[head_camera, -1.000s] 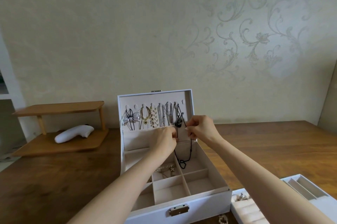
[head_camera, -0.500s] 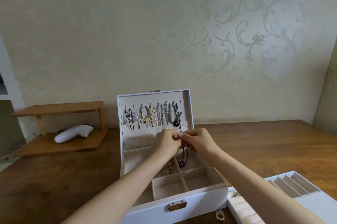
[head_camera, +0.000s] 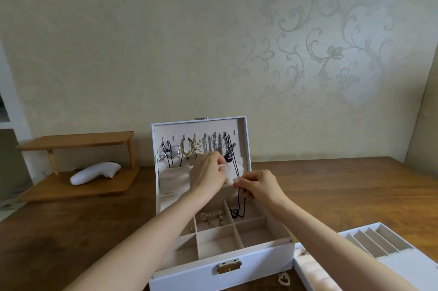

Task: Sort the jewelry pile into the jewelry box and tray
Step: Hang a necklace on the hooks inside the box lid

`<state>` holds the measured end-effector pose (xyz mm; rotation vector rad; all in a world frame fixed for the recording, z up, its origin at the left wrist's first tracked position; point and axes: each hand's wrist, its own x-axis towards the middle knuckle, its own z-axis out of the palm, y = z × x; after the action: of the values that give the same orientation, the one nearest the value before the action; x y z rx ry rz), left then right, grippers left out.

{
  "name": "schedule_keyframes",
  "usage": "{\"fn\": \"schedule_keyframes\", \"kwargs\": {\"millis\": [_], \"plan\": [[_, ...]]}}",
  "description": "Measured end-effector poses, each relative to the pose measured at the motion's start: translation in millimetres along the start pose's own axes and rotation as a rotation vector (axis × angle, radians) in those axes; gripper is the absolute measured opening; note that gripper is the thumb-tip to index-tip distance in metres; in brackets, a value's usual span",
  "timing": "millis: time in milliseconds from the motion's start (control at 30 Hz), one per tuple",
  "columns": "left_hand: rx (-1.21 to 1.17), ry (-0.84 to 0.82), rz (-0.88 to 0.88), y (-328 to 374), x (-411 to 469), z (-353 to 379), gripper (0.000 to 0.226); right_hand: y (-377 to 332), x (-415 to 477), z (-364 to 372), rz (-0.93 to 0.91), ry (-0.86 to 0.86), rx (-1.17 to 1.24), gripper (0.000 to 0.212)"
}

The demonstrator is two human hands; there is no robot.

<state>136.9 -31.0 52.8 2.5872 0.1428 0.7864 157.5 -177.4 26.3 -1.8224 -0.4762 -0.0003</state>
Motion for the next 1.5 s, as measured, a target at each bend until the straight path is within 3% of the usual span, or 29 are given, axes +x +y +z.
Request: {"fn": "schedule_keyframes", "kwargs": {"millis": [67,167,300,467,600,800,867,967,1100,1200,1300,1500], "plan": [[-0.199,-0.035,-0.08,0,4,5,0.014,1,1,0,0.006,-0.011,-0.019,0.018],[-0.704,-0.165,-0.291,12,6,3,0.015,1,2,0,-0.002,-0.025,-0.084,0.02],[-0.926,-0.21,-0.443,20,14,1,0.014,-2,-1,1,-0.022,-0.048,-0.158,0.019],[-0.656,-0.006,-0.31,20,32,2,0.008,-4,-4,0,-0.044,-0.049,-0.225,0.017],[-0.746,-0.178,-0.339,27,35,-5,0.012,-4,-3,-2,-0.057,-0.059,-0.277,0.018],[-0.832,-0.239,-0.404,25,22,0,0.012,-3,-2,-1,-0.082,-0.081,-0.303,0.017],[-0.603,-0.17,-0.3,16,18,7,0.018,-3,-3,-5,-0.07,-0.077,-0.235,0.019],[-0.008,0.034,-0.056,2,10,12,0.016,-9,-2,-16,-0.115,-0.044,-0.211,0.021],[0.289,-0.011,0.031,5,-1,13,0.025,-32,11,-32,-0.159,-0.023,-0.082,0.015],[0.265,-0.013,-0.004,1,2,17,0.017,-56,28,-37,-0.207,-0.007,0.009,0.015],[0.259,0.026,0.113,-4,-1,21,0.011,-78,46,-35,-0.267,0.022,0.037,0.013],[0.214,0.074,0.209,-16,-9,17,0.022,-110,70,-29,-0.261,0.063,0.226,0.015]]}}
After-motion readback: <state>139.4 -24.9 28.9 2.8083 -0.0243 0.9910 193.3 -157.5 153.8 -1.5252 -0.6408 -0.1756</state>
